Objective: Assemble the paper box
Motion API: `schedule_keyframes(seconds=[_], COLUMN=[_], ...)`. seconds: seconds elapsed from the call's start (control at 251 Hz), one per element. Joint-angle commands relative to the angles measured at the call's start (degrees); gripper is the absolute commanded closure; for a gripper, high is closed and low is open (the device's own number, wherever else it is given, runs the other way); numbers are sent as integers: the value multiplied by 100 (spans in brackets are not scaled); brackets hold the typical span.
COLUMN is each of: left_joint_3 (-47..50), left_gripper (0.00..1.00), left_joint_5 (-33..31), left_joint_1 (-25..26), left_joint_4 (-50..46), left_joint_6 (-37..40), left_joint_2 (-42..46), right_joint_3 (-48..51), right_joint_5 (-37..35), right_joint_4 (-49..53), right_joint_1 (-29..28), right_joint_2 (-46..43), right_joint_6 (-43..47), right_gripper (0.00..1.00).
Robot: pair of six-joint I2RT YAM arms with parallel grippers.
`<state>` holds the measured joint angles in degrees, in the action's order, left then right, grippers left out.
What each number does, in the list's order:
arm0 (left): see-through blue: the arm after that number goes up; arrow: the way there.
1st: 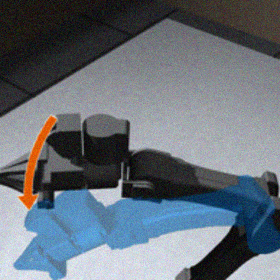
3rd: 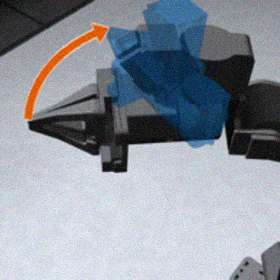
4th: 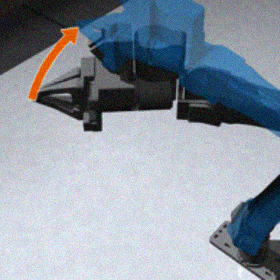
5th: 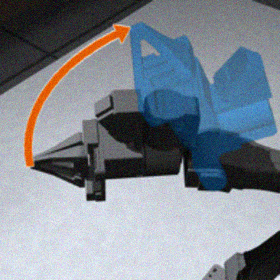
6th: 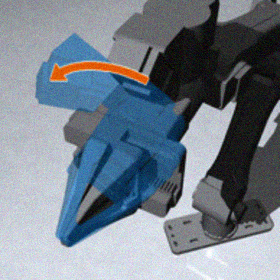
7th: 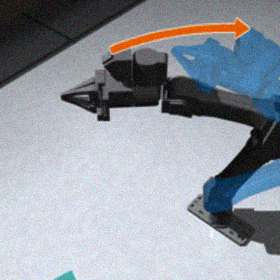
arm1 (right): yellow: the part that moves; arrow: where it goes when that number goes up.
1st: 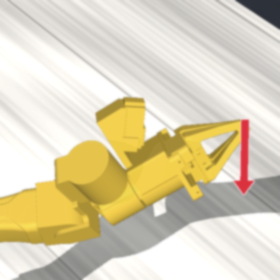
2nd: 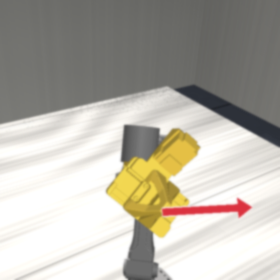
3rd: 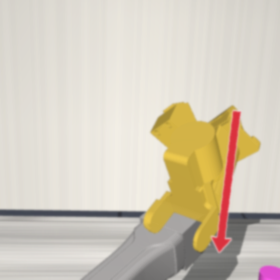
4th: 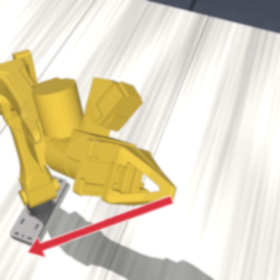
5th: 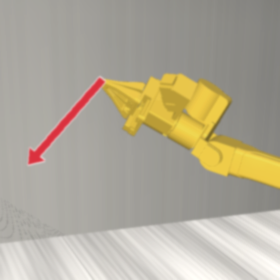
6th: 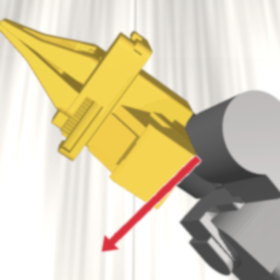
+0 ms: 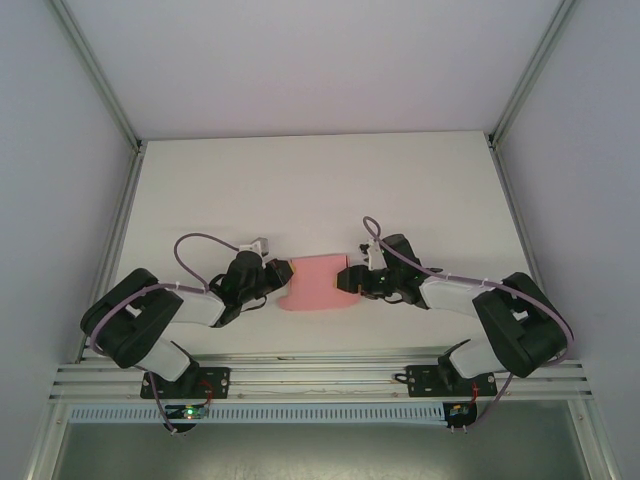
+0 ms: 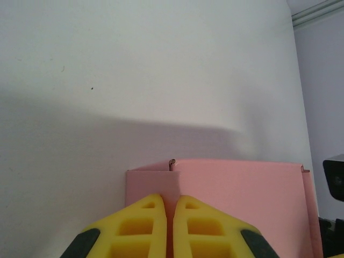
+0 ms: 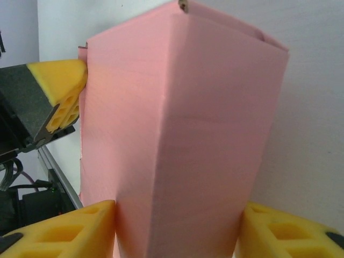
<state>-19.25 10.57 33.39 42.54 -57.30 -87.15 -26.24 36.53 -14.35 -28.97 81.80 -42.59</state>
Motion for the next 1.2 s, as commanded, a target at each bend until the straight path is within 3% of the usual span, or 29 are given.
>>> schedule_keyframes(seconds=[0.0, 0.068, 0.18, 0.319, 0.495, 0.631, 0.806, 1.03, 1.193], left_joint_3=[-26, -82, -328, -927, -1761, -2003, -2316, -2691, -3072], left_gripper=[90, 84, 59, 0, 0, 0, 0, 0, 0], left_joint_5=[231, 201, 173, -86, -379, -446, -550, -1981, -3285], left_joint_1=[-25, -25, -25, 22, 456, 975, 1680, 2665, 2943], left_joint_4=[-109, -292, -953, -2467, -4183, -4745, -5377, -5743, -5862], left_joint_6=[167, 357, 838, 1871, 4089, 5639, 7026, 7972, 8384], left_joint_2=[-160, 0, 458, 1213, 2013, 2384, 2422, 1741, 895], right_joint_3=[18, 51, 50, 99, 52, -59, -218, -236, -249], right_joint_5=[294, 244, 152, 58, -57, -3, 424, 1344, 1722], right_joint_4=[-450, -411, -181, 56, 614, 1147, 1648, 1857, 2117], right_joint_1=[-5, 30, 66, 115, 264, 476, 852, 1382, 1548], right_joint_2=[-122, -269, -492, -791, -1192, -1448, -1588, -1457, -1507], right_joint_6=[-99, -161, -143, -216, -487, -741, -1204, -1789, -2113], right_gripper=[52, 53, 54, 54, 52, 53, 56, 57, 57])
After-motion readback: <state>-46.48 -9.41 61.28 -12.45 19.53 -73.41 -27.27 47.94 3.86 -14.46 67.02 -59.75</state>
